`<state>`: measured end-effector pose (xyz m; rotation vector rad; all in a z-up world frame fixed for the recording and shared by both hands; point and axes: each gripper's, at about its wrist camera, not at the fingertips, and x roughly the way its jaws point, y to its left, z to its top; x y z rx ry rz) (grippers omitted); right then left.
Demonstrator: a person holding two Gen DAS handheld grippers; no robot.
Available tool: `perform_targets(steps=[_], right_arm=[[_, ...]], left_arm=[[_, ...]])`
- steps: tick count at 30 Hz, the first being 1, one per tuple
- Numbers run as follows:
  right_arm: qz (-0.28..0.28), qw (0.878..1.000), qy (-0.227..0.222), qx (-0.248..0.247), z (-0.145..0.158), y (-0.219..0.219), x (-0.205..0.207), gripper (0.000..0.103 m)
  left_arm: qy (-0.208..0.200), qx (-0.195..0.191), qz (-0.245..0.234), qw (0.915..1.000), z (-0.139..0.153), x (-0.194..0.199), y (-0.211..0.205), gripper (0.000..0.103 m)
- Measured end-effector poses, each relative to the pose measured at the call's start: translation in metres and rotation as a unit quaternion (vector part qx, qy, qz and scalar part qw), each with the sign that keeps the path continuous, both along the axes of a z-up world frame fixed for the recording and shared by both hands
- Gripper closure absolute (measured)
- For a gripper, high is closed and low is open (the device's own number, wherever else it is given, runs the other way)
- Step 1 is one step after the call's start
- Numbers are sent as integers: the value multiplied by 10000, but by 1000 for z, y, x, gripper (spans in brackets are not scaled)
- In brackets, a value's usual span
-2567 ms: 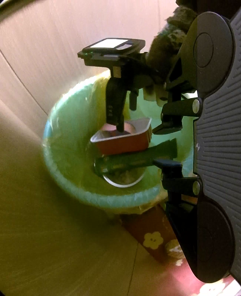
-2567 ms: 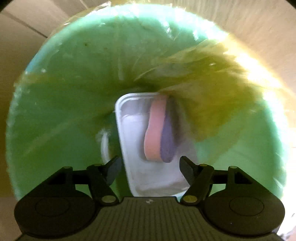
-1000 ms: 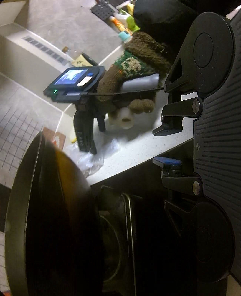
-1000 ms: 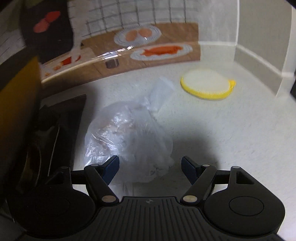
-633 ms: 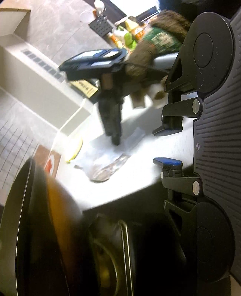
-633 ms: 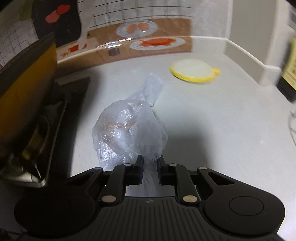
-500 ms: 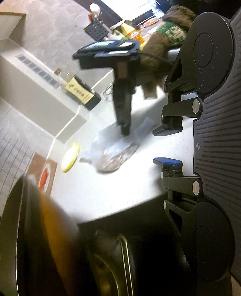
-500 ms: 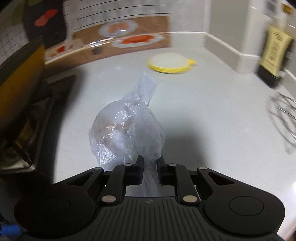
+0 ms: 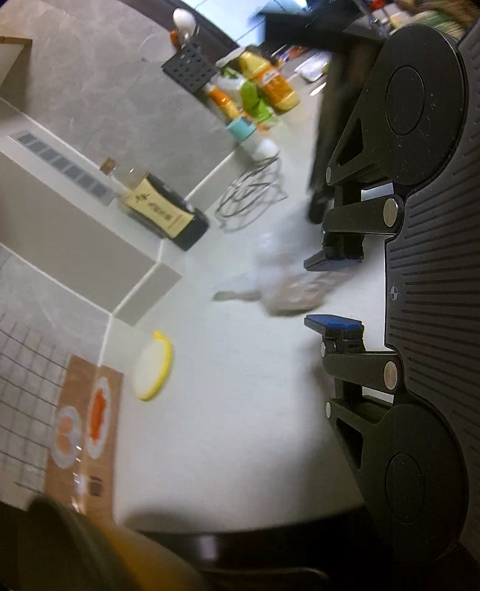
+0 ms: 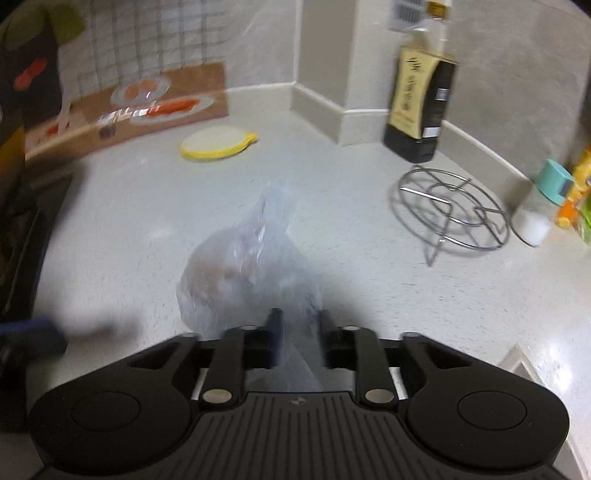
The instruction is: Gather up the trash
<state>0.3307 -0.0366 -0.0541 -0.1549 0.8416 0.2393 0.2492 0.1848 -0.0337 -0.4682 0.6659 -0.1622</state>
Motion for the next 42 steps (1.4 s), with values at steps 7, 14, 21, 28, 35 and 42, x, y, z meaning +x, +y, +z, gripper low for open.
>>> perform_targets(steps=[7,14,21,28,35,42], right_arm=[[-65,9981,-424,449,11,-47,-21,40],[2,9970,-424,649,9,-81,-30,40],[-2,9974,-313,650,2,-102,-20,40],[473,9973,-72,562,23,-58,66,35],[817,9879,636,1157,17,47,193,27],[63,9840,1062,1426,-41,114,307,50]], left_arm=[[162,439,318,9984,-1,103,-7,74],[476,1423,1319,9799,-2,233,-15,74],[483,1541,1182,9798,-4,245,-21,74],[469,965,983,9894,6,161,-20,74],[381,284,440,9979,11,74,-28,74],[153,280,-311,9990,13,19,-26,74]])
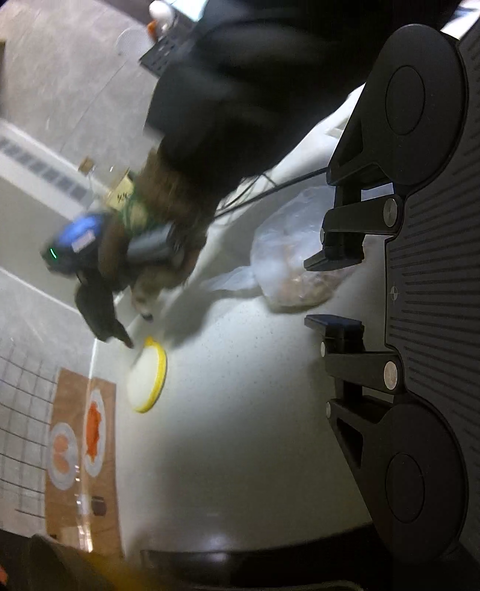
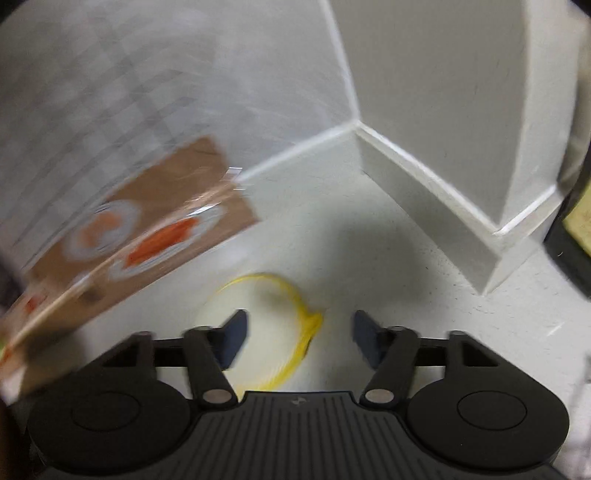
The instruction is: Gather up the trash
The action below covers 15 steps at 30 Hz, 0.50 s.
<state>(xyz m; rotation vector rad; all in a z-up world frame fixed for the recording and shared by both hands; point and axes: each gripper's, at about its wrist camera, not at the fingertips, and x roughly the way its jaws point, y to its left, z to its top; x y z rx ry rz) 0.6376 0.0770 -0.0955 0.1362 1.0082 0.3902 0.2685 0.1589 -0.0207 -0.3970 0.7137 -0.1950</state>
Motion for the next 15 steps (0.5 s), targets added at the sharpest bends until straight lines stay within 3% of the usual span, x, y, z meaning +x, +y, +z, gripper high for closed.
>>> perform_targets(steps=[4,7,10,15], right_arm=[[-504,9966,485,446,-27,-2,19,69],[-261,9956,665,605,-31,7,16,97],[179,9972,610,393,-16,15,-9,99],[715,9891,941,876,18,-15,-77,99]], left_arm=[[-9,-196,105,9998,-3,-8,16,74],[2,-337,221,9992,-3,-6,24,74],[19,-367,219,9991,-3,-4,24,74],[19,-410,307,9987,-2,-6,23,74]])
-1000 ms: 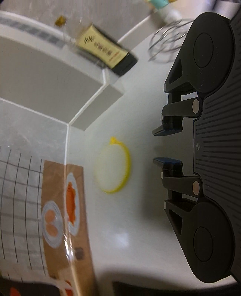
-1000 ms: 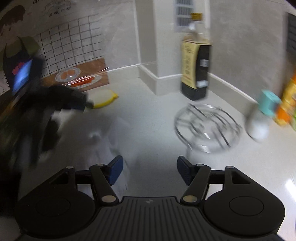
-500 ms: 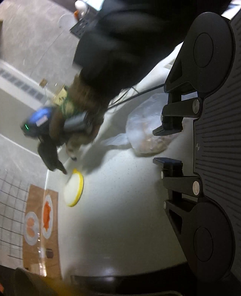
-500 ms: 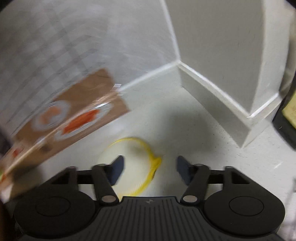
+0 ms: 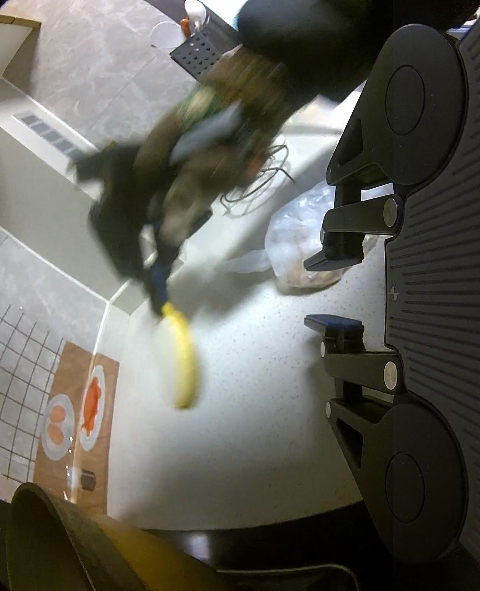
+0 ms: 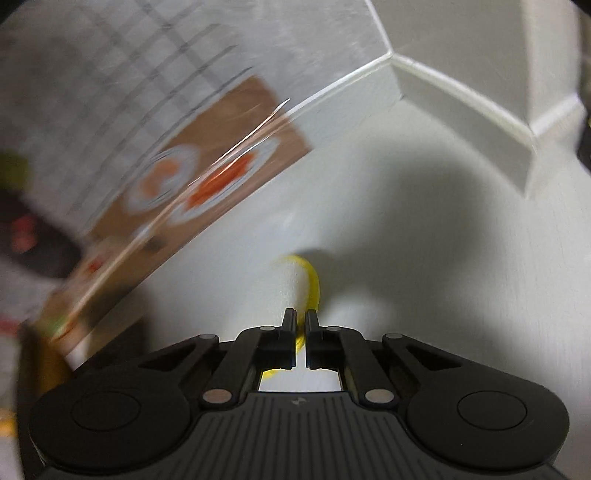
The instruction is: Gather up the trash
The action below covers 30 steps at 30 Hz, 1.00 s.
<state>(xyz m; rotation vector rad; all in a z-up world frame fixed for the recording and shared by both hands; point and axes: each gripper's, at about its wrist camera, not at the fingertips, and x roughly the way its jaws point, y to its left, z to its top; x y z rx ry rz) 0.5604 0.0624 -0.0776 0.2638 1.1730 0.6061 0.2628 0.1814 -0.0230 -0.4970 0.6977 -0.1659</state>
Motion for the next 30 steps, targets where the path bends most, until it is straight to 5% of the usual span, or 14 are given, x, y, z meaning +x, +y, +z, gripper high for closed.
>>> perform_targets(steps=[5,10,13,16,18,20,22,30], right_arm=[[387,9984,285,285,25,-46,-84,99],[469,9986,205,-133,21,-76,-157,99],[365,9983,441,57,15,-96,-185,99],[261,9990,-65,-361,18,-104,-209,97],[206,9936,-643,-904,25,-103,-228,88],[146,9901,-945,-1030,33,-107,-244,54],[16,9850,-1269,-1168,39,-106,-257,40],[-219,9524,-2033,-2263,25,-96,-290,35]], left_arm=[[64,185,149,9997,-1,-18,2,74],[240,301,286,9989,-2,-31,3,74],[396,543,170,9976,-6,-24,-5,74],[538,795,97,9953,-12,-18,-14,74],[587,866,-6,9945,-15,-17,-21,74],[626,869,-102,9942,-17,-17,-26,74],[606,895,-187,9940,-17,-18,-30,74],[573,1107,-281,9918,-24,-13,-33,74]])
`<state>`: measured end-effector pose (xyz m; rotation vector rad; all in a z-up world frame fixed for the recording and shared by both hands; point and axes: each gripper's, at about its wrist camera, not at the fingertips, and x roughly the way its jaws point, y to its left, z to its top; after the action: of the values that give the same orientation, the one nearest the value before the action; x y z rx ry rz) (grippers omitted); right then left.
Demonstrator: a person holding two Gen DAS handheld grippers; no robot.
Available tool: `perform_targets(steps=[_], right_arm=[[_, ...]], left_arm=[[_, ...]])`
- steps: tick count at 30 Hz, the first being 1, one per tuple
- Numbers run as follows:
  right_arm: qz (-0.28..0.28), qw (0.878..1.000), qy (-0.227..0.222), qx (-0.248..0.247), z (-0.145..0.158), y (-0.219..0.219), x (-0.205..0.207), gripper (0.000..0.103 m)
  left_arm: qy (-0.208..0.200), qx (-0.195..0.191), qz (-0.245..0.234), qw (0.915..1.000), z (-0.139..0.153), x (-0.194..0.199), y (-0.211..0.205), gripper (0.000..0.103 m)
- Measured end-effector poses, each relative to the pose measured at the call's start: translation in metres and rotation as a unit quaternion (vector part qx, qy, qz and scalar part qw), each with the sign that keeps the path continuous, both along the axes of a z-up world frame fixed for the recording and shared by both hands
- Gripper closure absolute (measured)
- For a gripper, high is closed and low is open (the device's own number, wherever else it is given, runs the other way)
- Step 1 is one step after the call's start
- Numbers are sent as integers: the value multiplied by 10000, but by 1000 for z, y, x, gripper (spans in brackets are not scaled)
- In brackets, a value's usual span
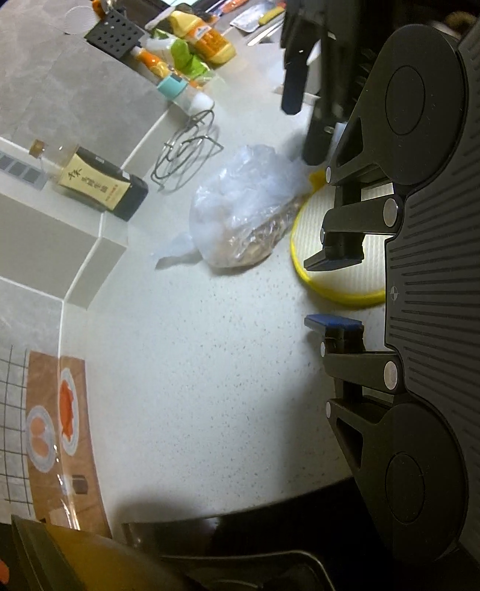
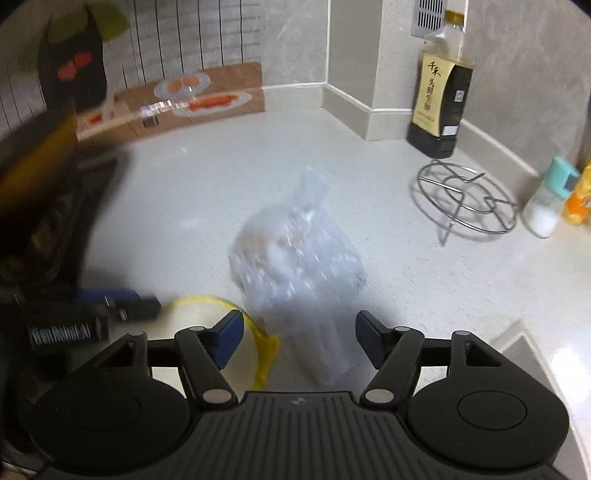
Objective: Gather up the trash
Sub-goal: 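Close the left gripper on the yellow mesh lid rim and lift it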
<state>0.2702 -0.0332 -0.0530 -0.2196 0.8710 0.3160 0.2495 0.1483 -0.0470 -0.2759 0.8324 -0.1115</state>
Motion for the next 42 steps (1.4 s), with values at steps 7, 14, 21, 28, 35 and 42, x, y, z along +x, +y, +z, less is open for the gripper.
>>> perform_targets(steps=[7,14,21,28,35,42], right_arm=[[135,9954,-250,-917,-29,22,-19,35],[-223,9970,-180,-719,-28,20,-17,35],[-385,9991,44,152,-14,3,-26,73],[-386,9963,569,520,-28,6,-26,75],[-413,9963,520,552,-28,2,-27,75],[-433,9968,430,514,-29,5,-29,75]], left_arm=[[66,-192,-130,9997,-11,-1,8,74],[48,-332,-234,9992,-17,-1,12,74],[37,-345,-389,9986,-18,-3,12,74],[0,-285,-462,9985,-18,-4,9,74],[60,-163,-536,9984,-15,-1,13,70],[247,-680,-695,9950,-19,4,18,72]])
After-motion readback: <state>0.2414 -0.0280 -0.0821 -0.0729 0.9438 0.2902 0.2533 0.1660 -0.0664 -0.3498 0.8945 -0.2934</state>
